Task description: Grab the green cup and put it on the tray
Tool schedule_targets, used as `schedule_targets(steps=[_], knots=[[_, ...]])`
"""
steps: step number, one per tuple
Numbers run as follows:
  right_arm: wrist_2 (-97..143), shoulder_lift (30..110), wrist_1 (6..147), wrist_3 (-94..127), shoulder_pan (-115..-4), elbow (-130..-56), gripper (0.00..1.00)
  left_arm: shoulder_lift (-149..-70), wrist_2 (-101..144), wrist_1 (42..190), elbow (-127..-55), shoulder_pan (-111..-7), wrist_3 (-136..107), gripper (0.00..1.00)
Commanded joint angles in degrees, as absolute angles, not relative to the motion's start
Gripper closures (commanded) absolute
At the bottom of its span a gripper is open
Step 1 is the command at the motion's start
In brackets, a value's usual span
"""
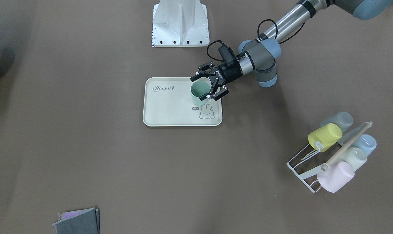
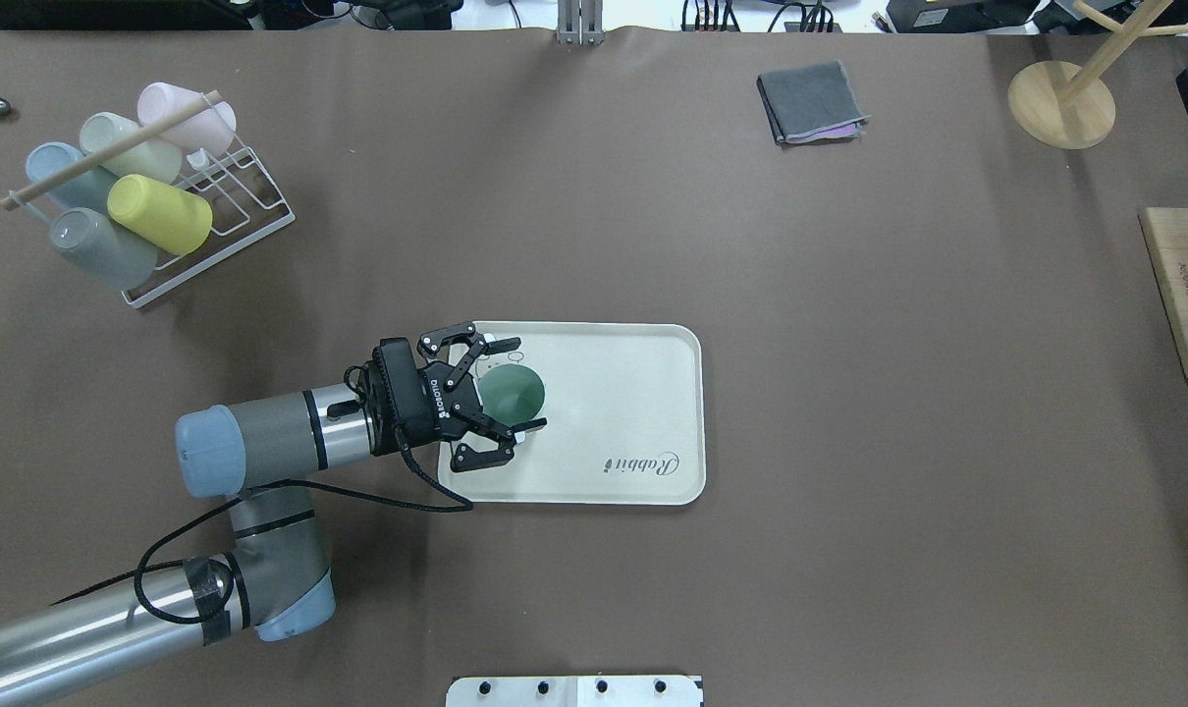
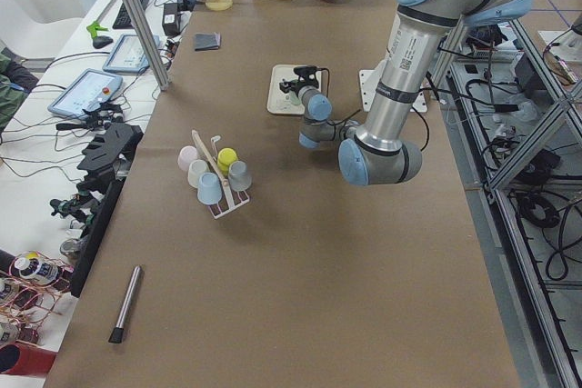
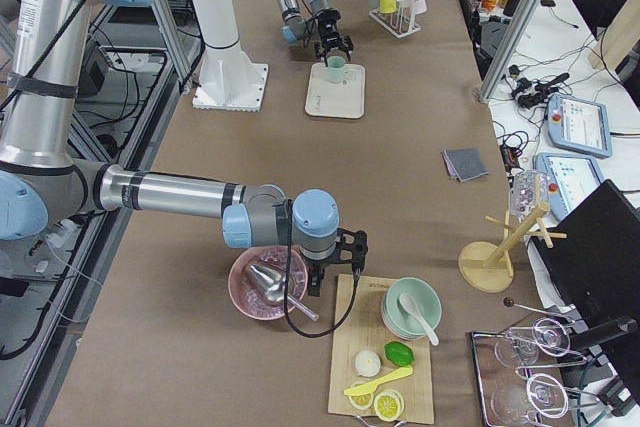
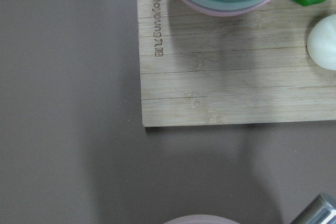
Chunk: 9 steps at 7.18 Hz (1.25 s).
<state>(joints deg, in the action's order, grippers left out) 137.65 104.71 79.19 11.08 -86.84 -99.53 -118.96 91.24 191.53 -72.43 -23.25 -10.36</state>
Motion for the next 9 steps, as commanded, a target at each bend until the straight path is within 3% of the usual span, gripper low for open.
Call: schedule_targets(steps=[1,7,9], knots=[[137.72,104.68,79.19,11.07,-86.84,-99.49,0.0,-118.83,91.23,174.64,-81.0,-25.65,-10.11,0.02],[137.64,104.85,79.19,11.07,-86.84,-99.32,0.0,-120.67,88.07,108.4,-95.23,-40.93,-10.19,0.01],[137.72,104.77,79.19,11.07,-86.84,-99.4,0.0,-120.94,88.5,100.2,-99.57,-51.36,-10.2,0.01]])
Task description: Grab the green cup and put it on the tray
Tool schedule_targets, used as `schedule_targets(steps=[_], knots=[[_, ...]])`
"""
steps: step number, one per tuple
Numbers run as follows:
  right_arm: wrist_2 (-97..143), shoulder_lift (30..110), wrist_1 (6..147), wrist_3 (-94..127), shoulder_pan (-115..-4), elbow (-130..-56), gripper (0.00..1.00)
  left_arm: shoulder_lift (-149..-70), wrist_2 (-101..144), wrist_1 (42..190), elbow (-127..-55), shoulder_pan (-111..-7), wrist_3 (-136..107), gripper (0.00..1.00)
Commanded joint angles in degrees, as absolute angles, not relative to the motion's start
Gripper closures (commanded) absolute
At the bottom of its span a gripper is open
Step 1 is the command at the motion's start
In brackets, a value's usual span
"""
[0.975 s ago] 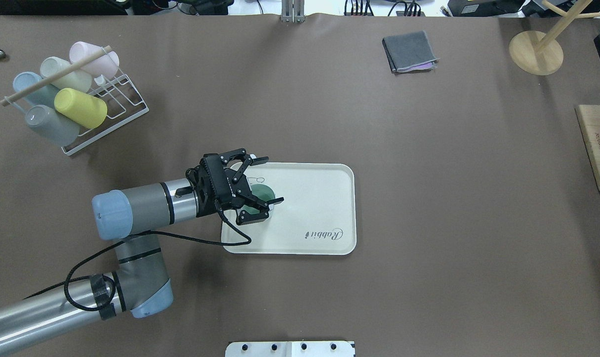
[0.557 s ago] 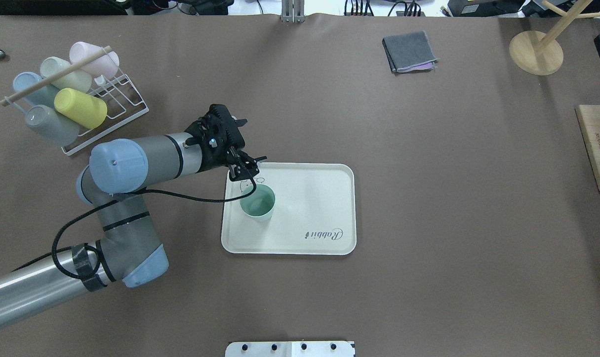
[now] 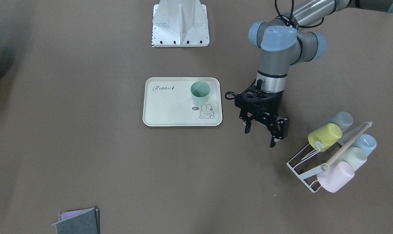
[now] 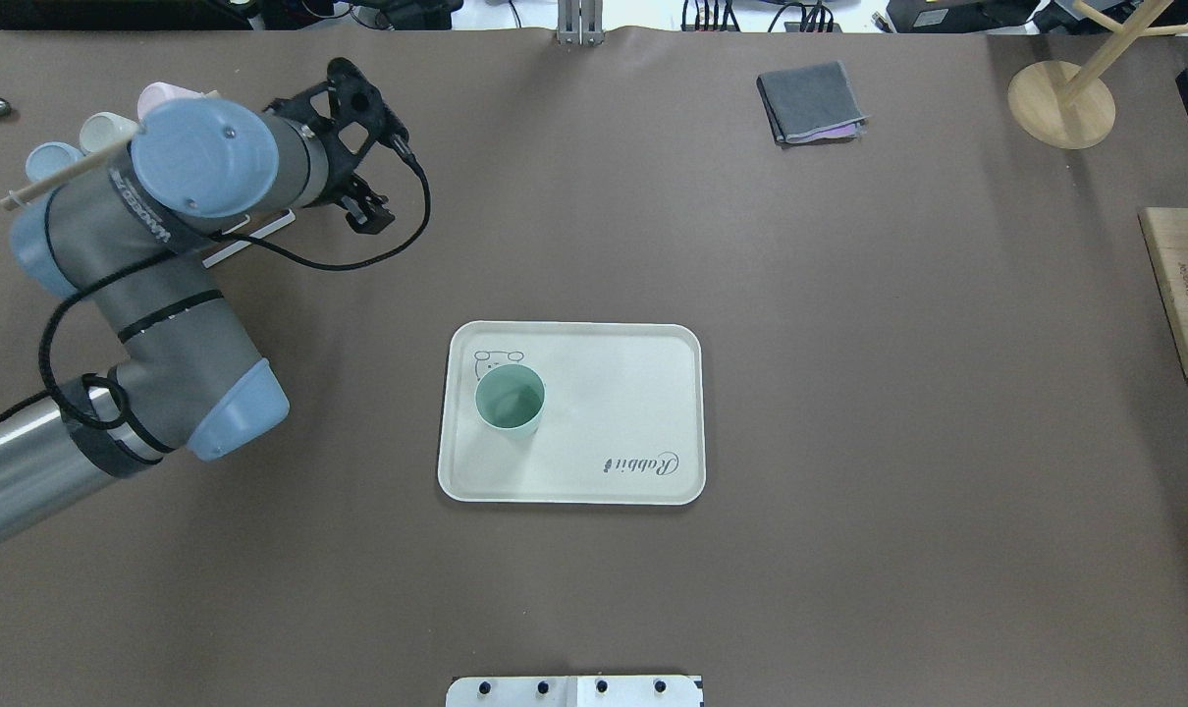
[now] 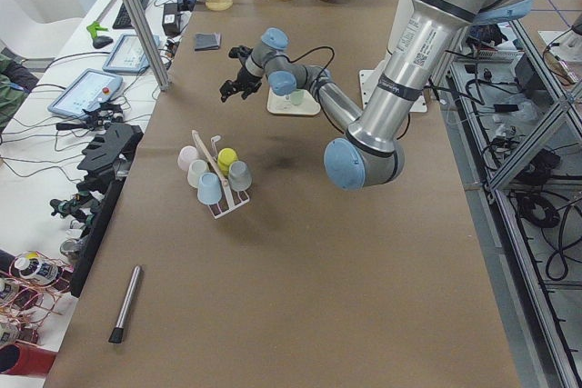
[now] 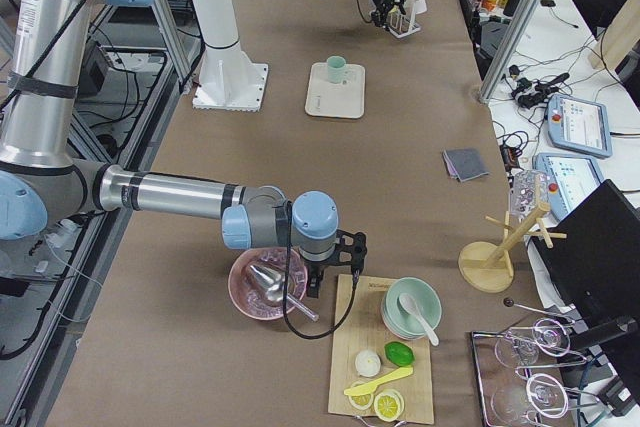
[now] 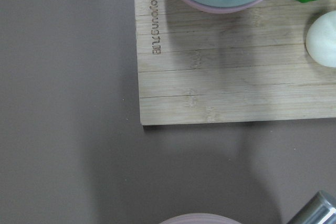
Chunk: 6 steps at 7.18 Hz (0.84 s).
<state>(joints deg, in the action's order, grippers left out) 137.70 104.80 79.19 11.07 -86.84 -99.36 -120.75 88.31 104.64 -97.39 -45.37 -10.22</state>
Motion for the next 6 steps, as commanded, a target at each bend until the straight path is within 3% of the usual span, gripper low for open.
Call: schedule_targets(steps=[1,6], knots=[[137.72,104.85,79.19,11.07,-86.84,-99.4,0.0,-120.5,89.2,100.2,-100.1,-54.37,-10.37,0.01],[137.64,104.77,79.19,11.07,-86.84,-99.67,0.0,-105.59,125.87,99.93,-98.88,-75.46,-10.37,0.02]])
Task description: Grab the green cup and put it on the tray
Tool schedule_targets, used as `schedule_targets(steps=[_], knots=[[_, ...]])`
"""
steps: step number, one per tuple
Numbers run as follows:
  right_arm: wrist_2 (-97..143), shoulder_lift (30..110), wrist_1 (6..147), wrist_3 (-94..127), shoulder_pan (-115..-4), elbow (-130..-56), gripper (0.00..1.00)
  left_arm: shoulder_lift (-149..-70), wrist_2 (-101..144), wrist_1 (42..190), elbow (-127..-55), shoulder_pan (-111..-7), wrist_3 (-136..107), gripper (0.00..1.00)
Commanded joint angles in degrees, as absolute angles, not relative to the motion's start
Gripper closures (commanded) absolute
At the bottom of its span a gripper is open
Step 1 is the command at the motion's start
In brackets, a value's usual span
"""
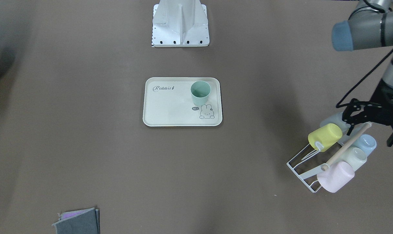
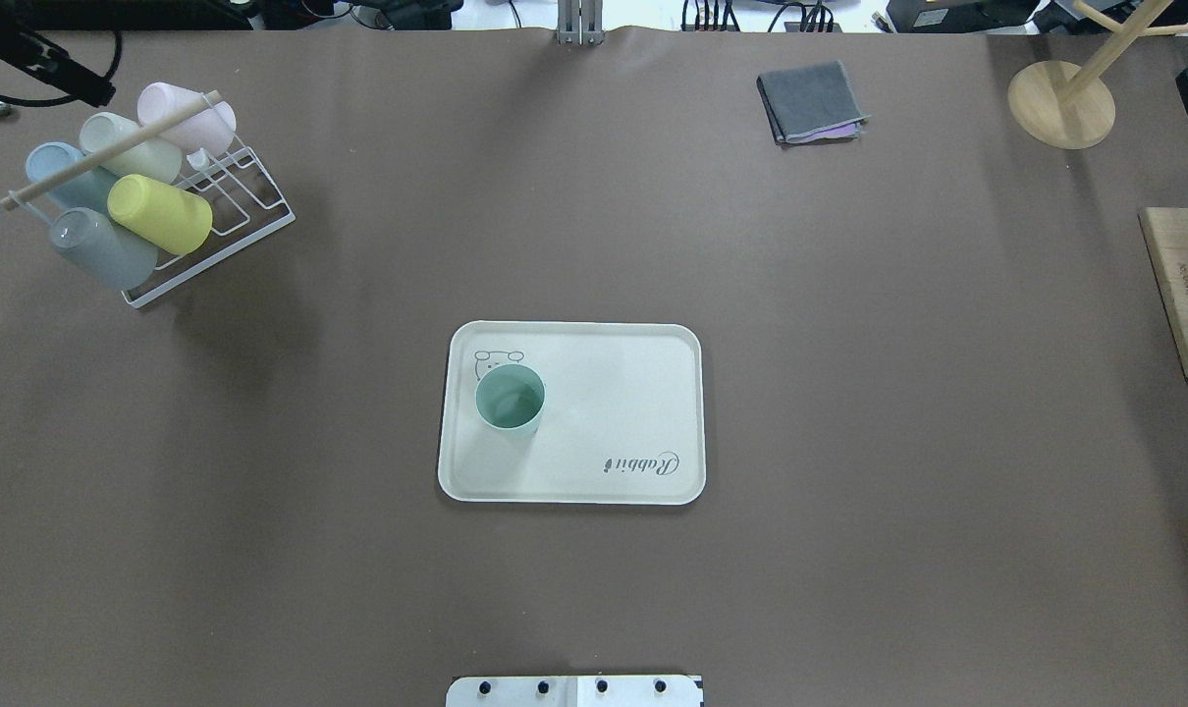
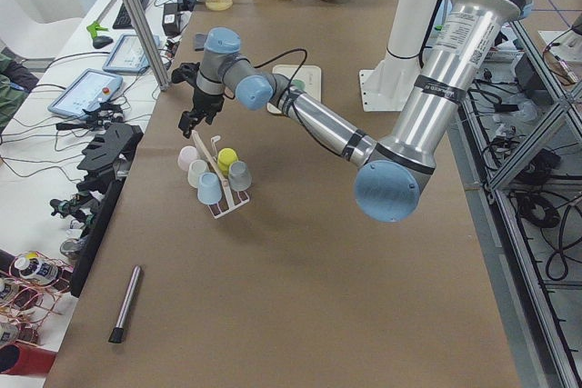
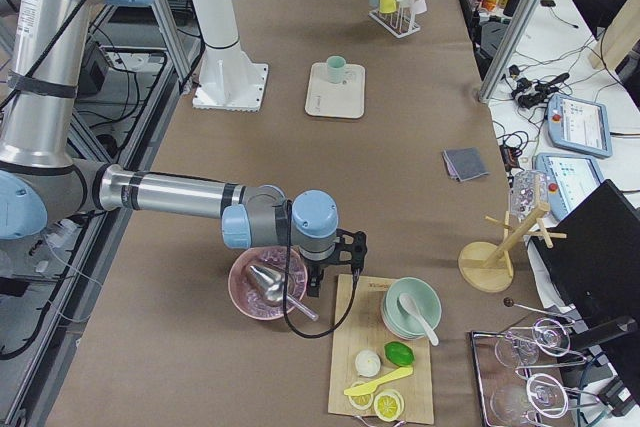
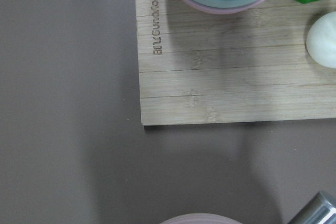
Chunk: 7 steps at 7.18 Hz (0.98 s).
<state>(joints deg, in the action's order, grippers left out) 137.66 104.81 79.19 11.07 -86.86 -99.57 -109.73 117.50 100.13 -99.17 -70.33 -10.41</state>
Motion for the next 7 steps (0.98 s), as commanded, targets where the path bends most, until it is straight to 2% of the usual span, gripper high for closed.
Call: schedule_targets(steps=[1,4,7], knots=[[137.46,104.85,79.19,11.07,-86.84,-99.41,0.0,-100.25,128.82,100.11,-98.44,-77.15,-10.37,0.02],[137.55,104.77,79.19,11.07,-86.84,-99.4,0.0,-88.37,134.07,100.11,-98.35,-82.17,-10.11,0.01],[137.46,104.85,79.19,11.07,-86.84,-99.4,0.0,-82.89,140.62,99.94,-98.09,-89.03,-7.84,0.01]])
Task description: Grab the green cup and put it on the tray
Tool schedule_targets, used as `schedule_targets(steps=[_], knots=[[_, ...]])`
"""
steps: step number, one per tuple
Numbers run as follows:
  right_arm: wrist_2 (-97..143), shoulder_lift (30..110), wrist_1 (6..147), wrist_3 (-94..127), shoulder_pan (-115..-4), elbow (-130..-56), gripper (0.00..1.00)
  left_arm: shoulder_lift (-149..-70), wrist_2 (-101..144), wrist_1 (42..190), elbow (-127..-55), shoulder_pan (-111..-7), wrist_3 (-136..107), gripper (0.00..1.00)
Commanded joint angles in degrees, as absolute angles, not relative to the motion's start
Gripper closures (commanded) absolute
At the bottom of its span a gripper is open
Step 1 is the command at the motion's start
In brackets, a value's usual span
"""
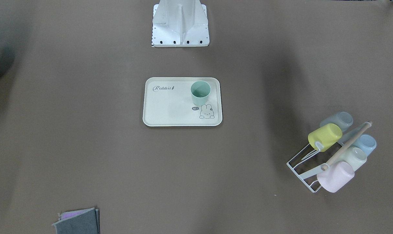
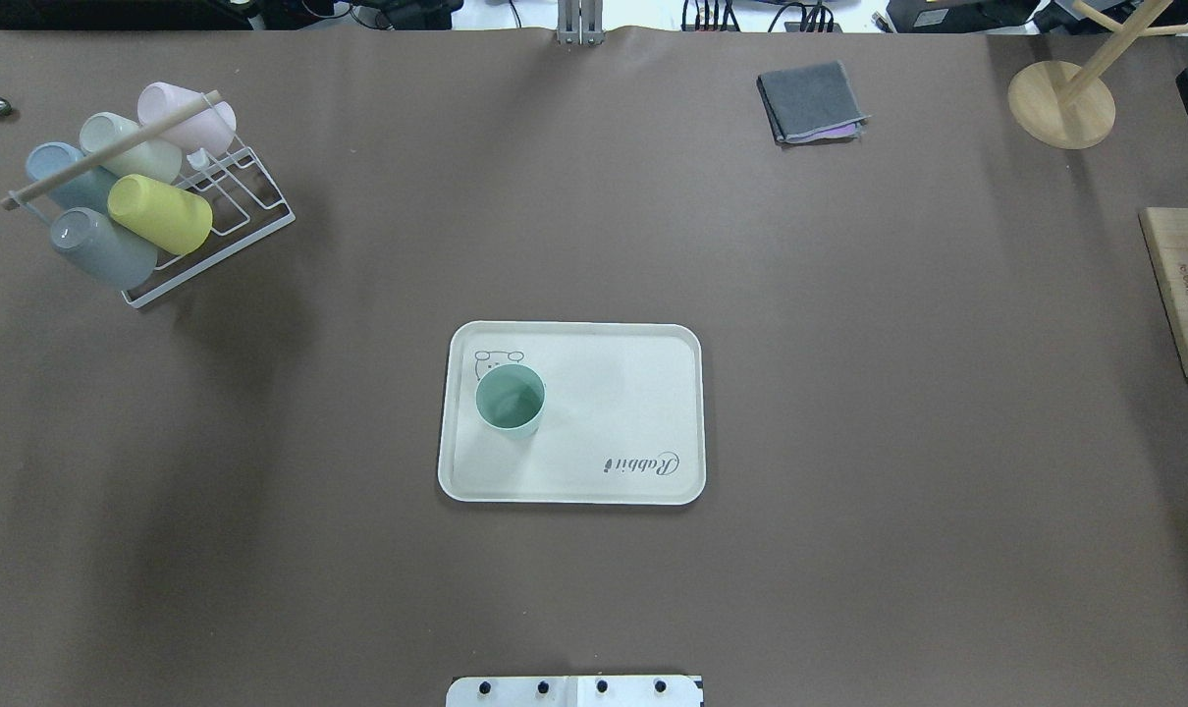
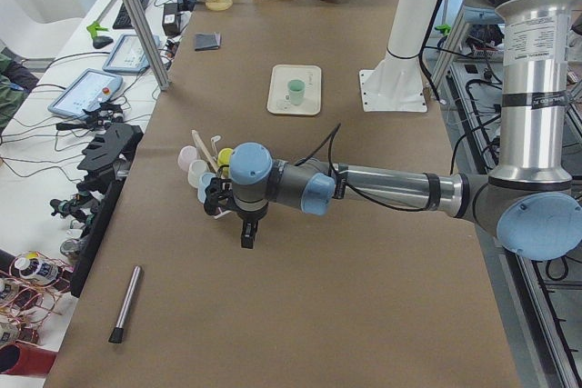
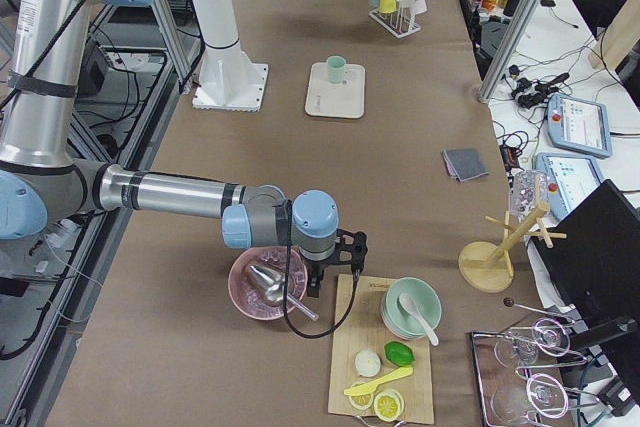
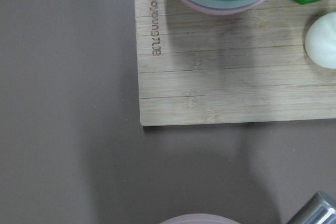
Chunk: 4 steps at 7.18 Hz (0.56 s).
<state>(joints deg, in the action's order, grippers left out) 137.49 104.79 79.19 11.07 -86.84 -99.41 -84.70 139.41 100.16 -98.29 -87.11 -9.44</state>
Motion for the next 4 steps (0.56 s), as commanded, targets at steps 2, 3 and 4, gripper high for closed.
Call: schedule_targets(steps=[2,3,4], knots=[[137.46,104.85,79.19,11.07,-86.84,-99.4,0.0,-82.88,140.36,94.93,-98.26,-89.47,-3.82,0.02],[137.46,104.85,79.19,11.07,-86.92,-99.32,0.0,-82.88,139.84,93.44,-97.83,-90.08,-1.52,0.02],[137.46,104.85,79.19,11.07,-86.84,-99.4,0.0,-82.97,139.83,90.99,-97.56,-90.35,2.33,0.01]])
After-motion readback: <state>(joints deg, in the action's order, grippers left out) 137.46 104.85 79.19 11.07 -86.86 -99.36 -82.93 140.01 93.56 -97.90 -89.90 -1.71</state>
